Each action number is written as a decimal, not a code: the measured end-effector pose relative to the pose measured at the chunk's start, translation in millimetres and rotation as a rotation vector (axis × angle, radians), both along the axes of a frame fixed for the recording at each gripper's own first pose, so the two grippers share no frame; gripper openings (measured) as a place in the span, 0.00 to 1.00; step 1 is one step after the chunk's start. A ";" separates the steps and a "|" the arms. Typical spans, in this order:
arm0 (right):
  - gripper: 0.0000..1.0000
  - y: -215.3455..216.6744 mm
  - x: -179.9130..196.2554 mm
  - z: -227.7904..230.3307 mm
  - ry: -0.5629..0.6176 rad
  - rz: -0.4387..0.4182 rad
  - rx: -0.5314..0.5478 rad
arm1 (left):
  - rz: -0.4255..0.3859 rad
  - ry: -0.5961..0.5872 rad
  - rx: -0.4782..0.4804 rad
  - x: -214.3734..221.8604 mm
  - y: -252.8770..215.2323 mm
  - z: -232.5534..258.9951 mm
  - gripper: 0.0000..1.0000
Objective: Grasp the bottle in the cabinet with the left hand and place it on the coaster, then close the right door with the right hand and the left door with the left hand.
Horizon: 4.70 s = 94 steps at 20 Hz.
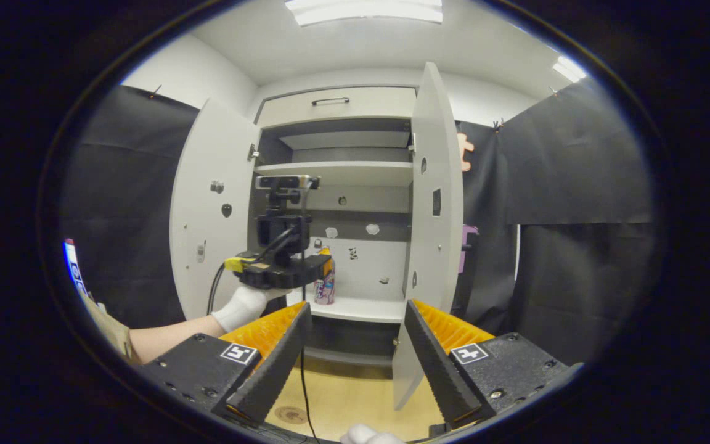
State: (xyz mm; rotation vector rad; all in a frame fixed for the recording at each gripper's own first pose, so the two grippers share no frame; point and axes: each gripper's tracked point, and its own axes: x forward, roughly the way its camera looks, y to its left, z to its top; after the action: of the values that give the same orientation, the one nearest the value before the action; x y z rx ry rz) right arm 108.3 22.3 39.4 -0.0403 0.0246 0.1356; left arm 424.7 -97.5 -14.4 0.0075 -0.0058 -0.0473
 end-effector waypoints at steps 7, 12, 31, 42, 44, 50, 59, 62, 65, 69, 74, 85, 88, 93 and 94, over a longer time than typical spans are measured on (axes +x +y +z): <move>0.99 -3.4 20.1 -10.8 0.025 0.008 -0.017 | 0.034 0.090 -0.012 64.0 -2.2 -49.6 0.97; 0.99 -7.2 28.3 -18.3 0.052 0.007 0.000 | 0.007 0.136 -0.019 82.0 -11.3 -67.3 0.90; 0.99 -33.1 4.1 -36.4 0.072 -0.098 0.039 | -0.173 0.090 -0.055 -173.3 -1.7 -73.2 0.78; 0.99 -54.1 -16.1 -46.9 0.105 -0.158 0.009 | -0.172 0.149 -0.143 -272.0 5.0 -203.0 0.78; 0.99 -56.1 -17.2 -48.5 0.120 -0.161 -0.002 | -0.168 0.147 -0.152 -281.7 4.1 -227.9 0.78; 0.99 -63.4 -18.3 -59.2 0.178 -0.172 -0.039 | -0.191 0.199 -0.125 -306.2 -9.9 -302.3 0.82; 1.00 -55.2 -13.4 -65.8 0.213 -0.141 -0.070 | -0.223 0.169 -0.076 -313.7 -20.3 -337.9 0.78; 1.00 -50.1 -14.4 -66.2 0.214 -0.125 -0.073 | -0.236 0.143 -0.047 -316.8 -23.5 -339.2 0.84; 0.99 -46.8 -16.0 -66.3 0.216 -0.114 -0.075 | -0.240 0.155 -0.025 -319.1 -25.2 -344.0 0.88; 1.00 -45.8 -21.2 -66.5 0.211 -0.113 -0.070 | -0.225 0.127 -0.028 -322.1 -21.9 -322.5 0.90; 1.00 -46.9 -26.2 -63.1 0.188 -0.113 -0.042 | -0.199 0.074 0.004 -315.0 -13.0 -267.5 0.98; 1.00 -63.1 -40.5 -48.4 0.062 -0.178 0.021 | -0.162 -0.036 -0.027 -314.9 44.0 -79.3 0.99; 1.00 -65.1 -47.6 -47.2 0.037 -0.199 0.024 | -0.114 -0.022 -0.003 -332.6 76.5 -51.2 0.99; 1.00 -75.4 -52.6 -67.5 0.069 -0.261 0.031 | -0.042 0.051 0.017 -383.5 116.1 -46.2 0.99; 0.99 -81.2 -51.3 -68.3 0.077 -0.269 0.033 | -0.025 0.069 0.024 -391.5 121.2 -48.3 0.99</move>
State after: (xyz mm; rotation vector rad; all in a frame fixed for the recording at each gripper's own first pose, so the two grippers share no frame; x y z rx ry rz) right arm 57.0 -58.8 -28.9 0.0010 0.1045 -0.1313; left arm 33.2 23.7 -62.7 0.0295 0.0632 -0.0724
